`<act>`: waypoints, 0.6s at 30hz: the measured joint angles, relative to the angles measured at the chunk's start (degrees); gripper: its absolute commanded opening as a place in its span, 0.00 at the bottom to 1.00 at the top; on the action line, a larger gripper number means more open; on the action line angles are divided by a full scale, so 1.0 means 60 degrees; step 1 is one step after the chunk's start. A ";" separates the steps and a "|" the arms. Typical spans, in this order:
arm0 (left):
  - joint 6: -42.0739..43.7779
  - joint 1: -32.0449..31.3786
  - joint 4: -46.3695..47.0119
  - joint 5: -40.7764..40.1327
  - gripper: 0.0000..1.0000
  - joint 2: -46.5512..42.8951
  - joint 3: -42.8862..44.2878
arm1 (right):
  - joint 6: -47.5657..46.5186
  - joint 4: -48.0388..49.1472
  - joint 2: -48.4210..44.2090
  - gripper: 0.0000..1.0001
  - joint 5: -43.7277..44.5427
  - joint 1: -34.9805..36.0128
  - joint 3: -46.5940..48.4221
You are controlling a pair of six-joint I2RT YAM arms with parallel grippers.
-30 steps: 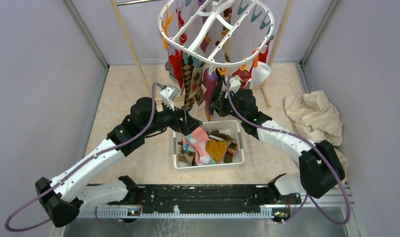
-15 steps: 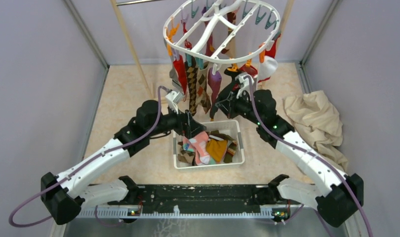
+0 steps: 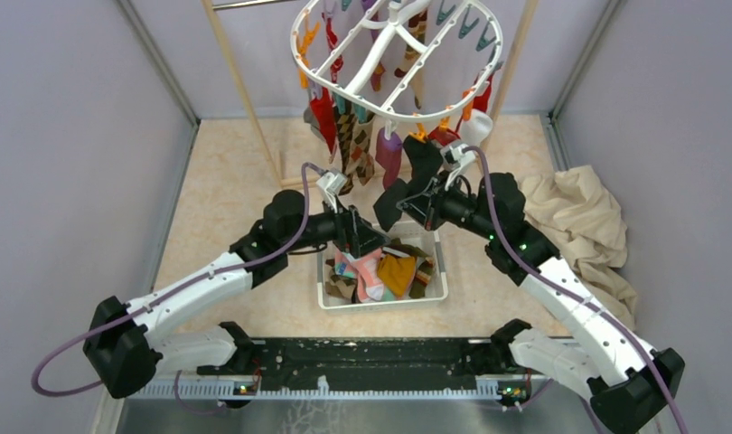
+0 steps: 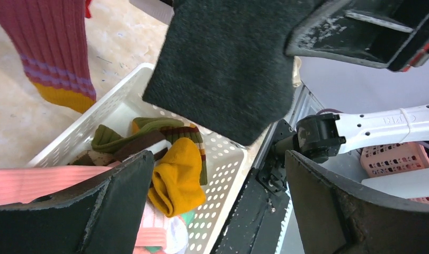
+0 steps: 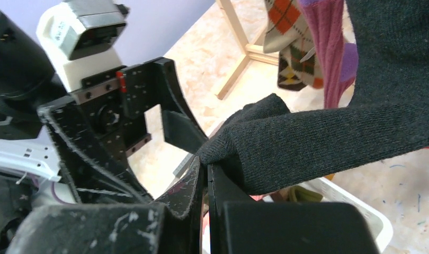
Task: Remove the socks clipped to the hanger
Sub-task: Remove the sock from the hanger.
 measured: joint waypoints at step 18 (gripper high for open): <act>-0.1260 0.0004 0.2514 0.0182 0.99 0.0452 -0.0357 | 0.0382 -0.0098 -0.0288 0.00 -0.0984 0.0000 -0.0117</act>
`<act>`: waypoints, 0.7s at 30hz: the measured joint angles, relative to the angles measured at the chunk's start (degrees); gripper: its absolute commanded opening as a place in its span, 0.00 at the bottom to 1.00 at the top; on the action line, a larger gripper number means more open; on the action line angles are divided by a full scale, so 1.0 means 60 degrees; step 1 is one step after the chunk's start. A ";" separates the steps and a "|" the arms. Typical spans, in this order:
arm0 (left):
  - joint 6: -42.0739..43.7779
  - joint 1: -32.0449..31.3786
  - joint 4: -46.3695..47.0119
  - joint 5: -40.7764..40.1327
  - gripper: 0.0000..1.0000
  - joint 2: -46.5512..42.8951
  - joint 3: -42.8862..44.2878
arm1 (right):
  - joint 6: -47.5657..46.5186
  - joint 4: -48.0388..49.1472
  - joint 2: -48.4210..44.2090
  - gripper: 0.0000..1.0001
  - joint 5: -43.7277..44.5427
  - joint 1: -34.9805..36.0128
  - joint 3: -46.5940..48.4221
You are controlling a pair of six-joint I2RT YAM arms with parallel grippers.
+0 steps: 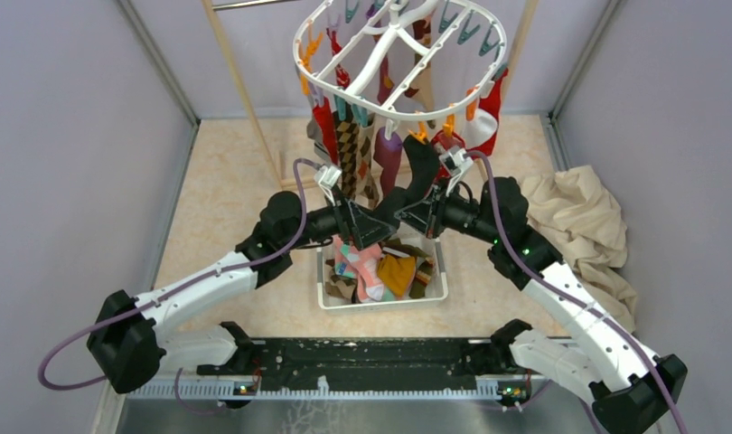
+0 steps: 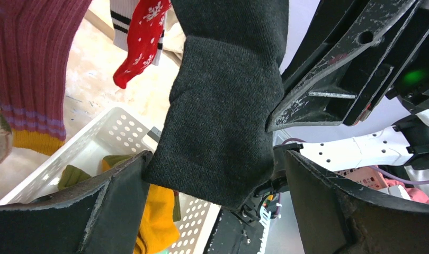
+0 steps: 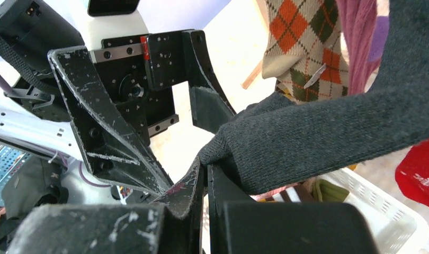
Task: Remove the socks clipped to the hanger
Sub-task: Remove the sock from the hanger.
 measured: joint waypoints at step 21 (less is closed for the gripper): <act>-0.1198 0.0259 0.1195 0.0401 0.62 0.0062 -0.0379 | 0.0379 0.0047 -0.0448 0.00 -0.0277 0.0000 -0.0528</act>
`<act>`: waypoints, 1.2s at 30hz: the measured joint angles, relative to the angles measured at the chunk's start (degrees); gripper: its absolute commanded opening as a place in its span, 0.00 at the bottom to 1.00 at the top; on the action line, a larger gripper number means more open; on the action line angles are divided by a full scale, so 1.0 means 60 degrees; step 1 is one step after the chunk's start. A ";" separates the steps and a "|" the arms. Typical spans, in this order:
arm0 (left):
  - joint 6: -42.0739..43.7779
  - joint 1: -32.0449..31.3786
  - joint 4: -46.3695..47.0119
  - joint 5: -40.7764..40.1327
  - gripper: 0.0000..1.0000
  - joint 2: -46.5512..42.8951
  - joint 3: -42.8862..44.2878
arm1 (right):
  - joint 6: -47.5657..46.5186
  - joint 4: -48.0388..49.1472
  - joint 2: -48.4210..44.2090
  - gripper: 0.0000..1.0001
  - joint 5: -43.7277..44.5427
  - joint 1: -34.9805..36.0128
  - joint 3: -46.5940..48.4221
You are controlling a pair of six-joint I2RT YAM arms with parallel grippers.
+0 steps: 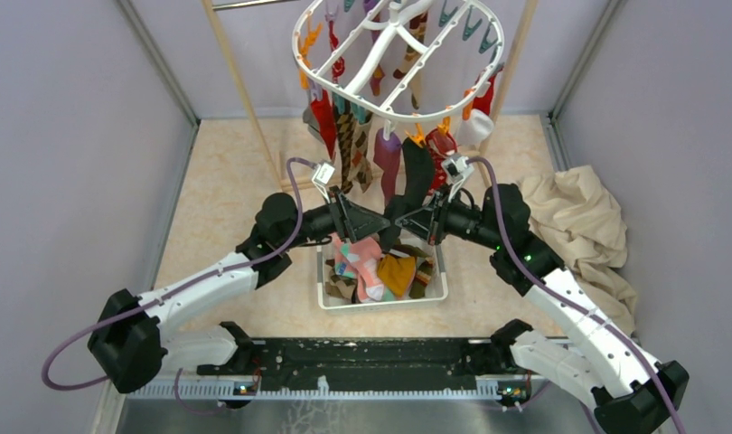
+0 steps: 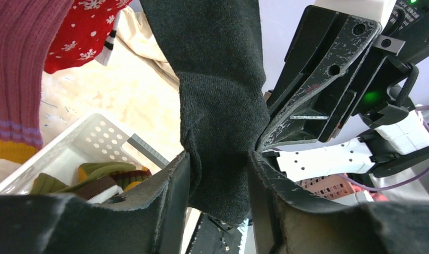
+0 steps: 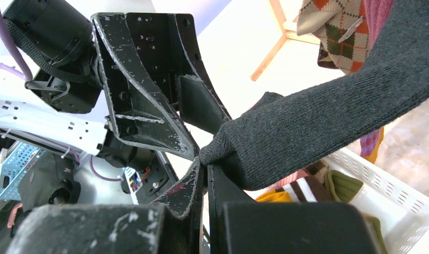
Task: Remove the socks clipped to the hanger
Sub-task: Remove the sock from the hanger.
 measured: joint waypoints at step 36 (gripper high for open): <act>-0.0590 0.0084 0.0860 0.0903 0.34 0.0259 -0.0590 | 0.0291 0.0579 0.0015 0.00 -0.0215 0.0000 -0.0233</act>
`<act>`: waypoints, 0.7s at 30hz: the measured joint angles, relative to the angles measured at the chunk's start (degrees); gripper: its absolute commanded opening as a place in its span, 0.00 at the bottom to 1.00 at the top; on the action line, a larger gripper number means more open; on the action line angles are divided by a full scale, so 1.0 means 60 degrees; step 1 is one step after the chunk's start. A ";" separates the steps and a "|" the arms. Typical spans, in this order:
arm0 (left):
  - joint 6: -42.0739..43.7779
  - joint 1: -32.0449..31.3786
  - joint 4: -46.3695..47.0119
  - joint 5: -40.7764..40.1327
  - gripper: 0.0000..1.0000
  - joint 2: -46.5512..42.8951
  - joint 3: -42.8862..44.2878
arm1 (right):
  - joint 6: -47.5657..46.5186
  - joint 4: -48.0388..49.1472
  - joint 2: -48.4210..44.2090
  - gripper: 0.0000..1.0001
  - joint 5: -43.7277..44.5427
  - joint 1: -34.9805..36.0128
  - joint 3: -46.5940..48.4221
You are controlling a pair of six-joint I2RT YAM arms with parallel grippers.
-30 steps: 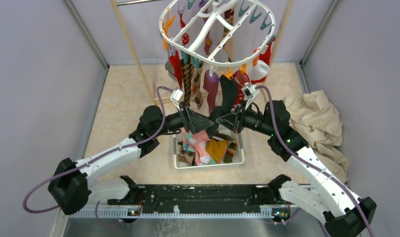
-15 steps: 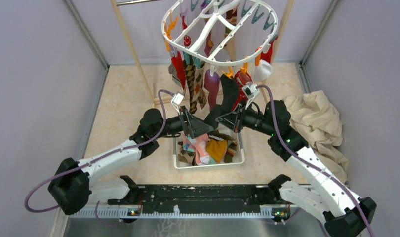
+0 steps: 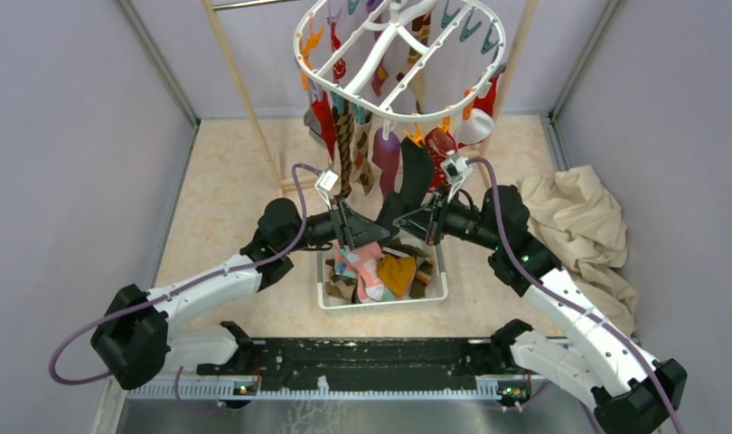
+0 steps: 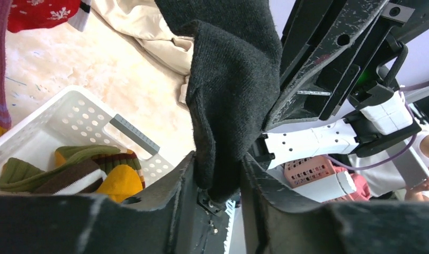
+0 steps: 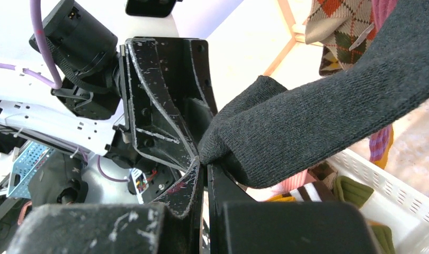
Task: Remove the socks clipped to the hanger
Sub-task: Remove the sock from the hanger.
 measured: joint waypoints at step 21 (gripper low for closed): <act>0.0481 0.0000 -0.0980 -0.0025 0.00 -0.0452 0.0503 | -0.1162 -0.1836 0.0029 0.56 0.1909 0.0000 0.0954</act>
